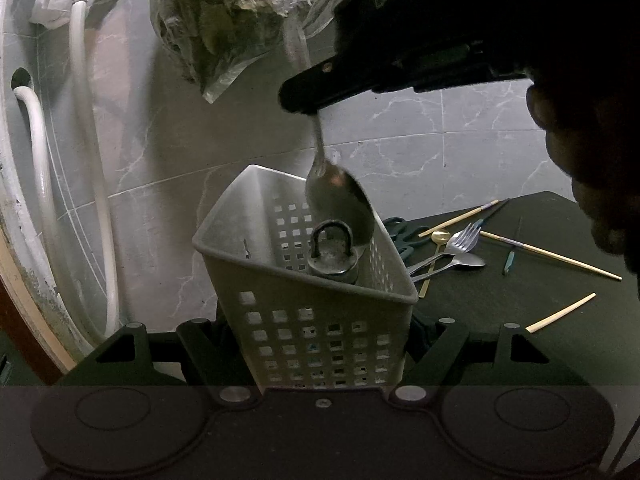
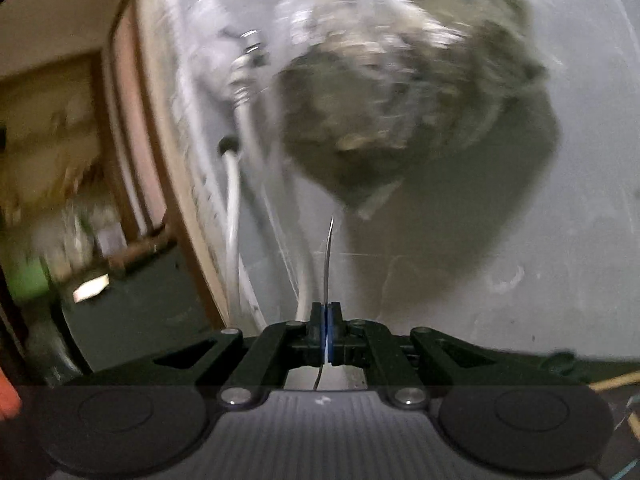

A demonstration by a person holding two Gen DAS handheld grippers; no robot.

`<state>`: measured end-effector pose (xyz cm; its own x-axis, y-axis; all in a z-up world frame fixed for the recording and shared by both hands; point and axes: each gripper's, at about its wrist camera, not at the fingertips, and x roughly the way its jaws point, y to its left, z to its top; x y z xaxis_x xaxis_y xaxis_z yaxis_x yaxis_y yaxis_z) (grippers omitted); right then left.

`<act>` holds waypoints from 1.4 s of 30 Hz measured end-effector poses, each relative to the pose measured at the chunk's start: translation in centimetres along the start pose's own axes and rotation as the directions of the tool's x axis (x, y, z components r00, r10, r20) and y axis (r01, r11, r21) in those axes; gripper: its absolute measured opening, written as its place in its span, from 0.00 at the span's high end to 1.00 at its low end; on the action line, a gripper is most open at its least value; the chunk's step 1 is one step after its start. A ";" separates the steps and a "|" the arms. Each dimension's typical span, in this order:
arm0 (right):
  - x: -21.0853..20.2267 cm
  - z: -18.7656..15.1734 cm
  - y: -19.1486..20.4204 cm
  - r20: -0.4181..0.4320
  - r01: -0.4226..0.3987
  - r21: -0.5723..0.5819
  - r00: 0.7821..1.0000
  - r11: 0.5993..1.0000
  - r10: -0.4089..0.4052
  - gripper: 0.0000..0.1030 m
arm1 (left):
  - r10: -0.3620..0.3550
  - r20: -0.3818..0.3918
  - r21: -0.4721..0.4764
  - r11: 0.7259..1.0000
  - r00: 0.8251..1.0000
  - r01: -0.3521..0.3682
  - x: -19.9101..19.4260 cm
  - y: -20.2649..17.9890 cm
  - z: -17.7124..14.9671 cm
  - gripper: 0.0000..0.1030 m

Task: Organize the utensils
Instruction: 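Lower the silver spoon into the white caddy and open the right tool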

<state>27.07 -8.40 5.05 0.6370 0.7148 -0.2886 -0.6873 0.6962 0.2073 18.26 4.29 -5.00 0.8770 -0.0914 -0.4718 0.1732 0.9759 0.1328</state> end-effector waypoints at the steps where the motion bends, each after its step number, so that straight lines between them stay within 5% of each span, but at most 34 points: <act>1: -0.1 -0.2 0.6 0.003 0.002 -0.041 1.000 0.999 -0.002 0.99 | 0.000 0.000 0.000 1.000 1.000 0.000 0.0 0.0 0.0 0.24; 5: -0.8 -1.5 3.7 0.054 0.016 -0.268 0.999 0.963 -0.002 0.99 | 0.000 0.001 0.000 1.000 1.000 0.000 0.0 0.0 0.0 0.24; 9: -2.0 -3.2 7.1 0.105 0.040 -0.494 0.994 0.869 0.013 0.99 | -0.003 0.013 0.003 1.000 1.000 0.003 -0.1 0.0 -0.3 0.24; 20: -3.4 -4.6 7.8 0.189 0.106 -0.545 0.982 0.832 -0.001 0.99 | -0.017 0.024 0.013 1.000 1.000 0.016 -0.4 0.1 -0.5 0.24; 27: -3.1 -4.6 7.2 0.222 0.138 -0.516 0.975 0.845 -0.023 0.99 | -0.024 0.024 0.022 0.999 0.999 0.023 -0.4 0.2 -0.5 0.24; 36: -1.8 -4.2 4.4 0.141 0.098 -0.326 0.989 0.940 -0.054 0.95 | -0.023 0.020 0.023 0.999 1.000 0.023 -0.3 0.2 -0.4 0.24; 42: -0.9 -4.2 3.2 0.081 0.094 -0.278 0.994 0.956 -0.074 0.60 | -0.020 0.022 0.023 1.000 1.000 0.019 -0.2 0.0 -0.5 0.24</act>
<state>22.79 -7.10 2.08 0.7121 0.6646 -0.2264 -0.6945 0.7140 -0.0885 17.83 4.42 -5.31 0.8829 -0.1152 -0.4552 0.2003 0.9692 0.1432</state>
